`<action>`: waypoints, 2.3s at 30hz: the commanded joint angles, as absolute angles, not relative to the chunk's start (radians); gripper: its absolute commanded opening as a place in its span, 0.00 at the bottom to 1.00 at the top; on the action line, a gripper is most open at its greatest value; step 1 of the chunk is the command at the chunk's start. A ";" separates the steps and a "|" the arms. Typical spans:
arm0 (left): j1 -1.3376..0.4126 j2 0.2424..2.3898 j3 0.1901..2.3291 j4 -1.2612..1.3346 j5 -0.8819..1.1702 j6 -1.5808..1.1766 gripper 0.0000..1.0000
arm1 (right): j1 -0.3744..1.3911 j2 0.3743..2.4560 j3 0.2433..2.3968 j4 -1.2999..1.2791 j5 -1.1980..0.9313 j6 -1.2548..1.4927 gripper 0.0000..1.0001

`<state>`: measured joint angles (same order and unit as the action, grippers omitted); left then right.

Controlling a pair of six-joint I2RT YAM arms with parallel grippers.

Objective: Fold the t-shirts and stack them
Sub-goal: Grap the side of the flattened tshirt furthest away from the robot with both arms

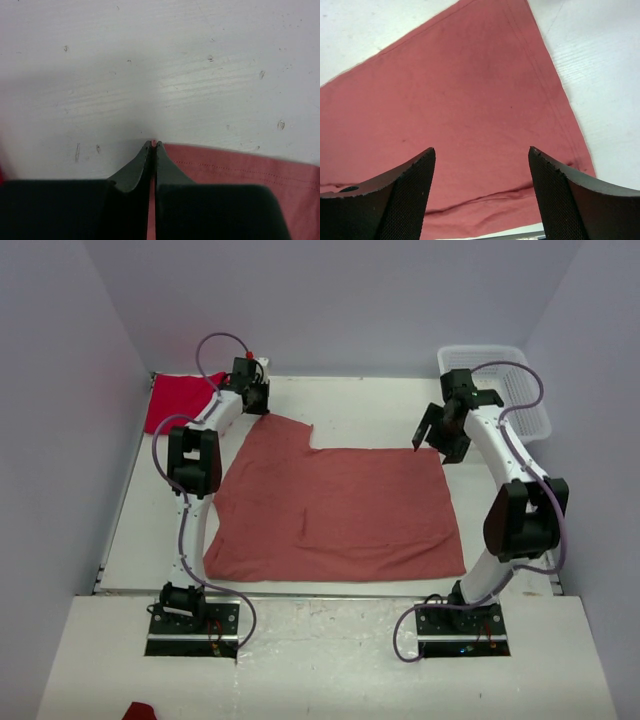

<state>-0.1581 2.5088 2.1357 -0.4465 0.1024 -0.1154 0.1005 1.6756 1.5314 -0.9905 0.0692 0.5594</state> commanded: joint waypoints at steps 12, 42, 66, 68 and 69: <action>-0.156 2.438 2.155 -0.402 0.209 -0.149 0.00 | 0.061 2.069 1.824 -1.077 0.088 0.629 0.69; -0.072 2.372 2.079 -0.420 0.028 -0.143 0.00 | 0.043 2.256 2.068 -1.120 0.106 0.365 0.69; -0.061 2.346 2.042 -0.400 0.107 -0.164 0.00 | 0.072 2.410 2.241 -1.074 0.009 0.331 0.68; -0.060 2.335 2.028 -0.393 0.101 -0.164 0.00 | 0.072 2.433 2.270 -1.095 -0.032 0.337 0.69; -0.060 2.333 2.025 -0.390 0.100 -0.164 0.00 | 0.072 2.434 2.269 -1.095 -0.034 0.339 0.70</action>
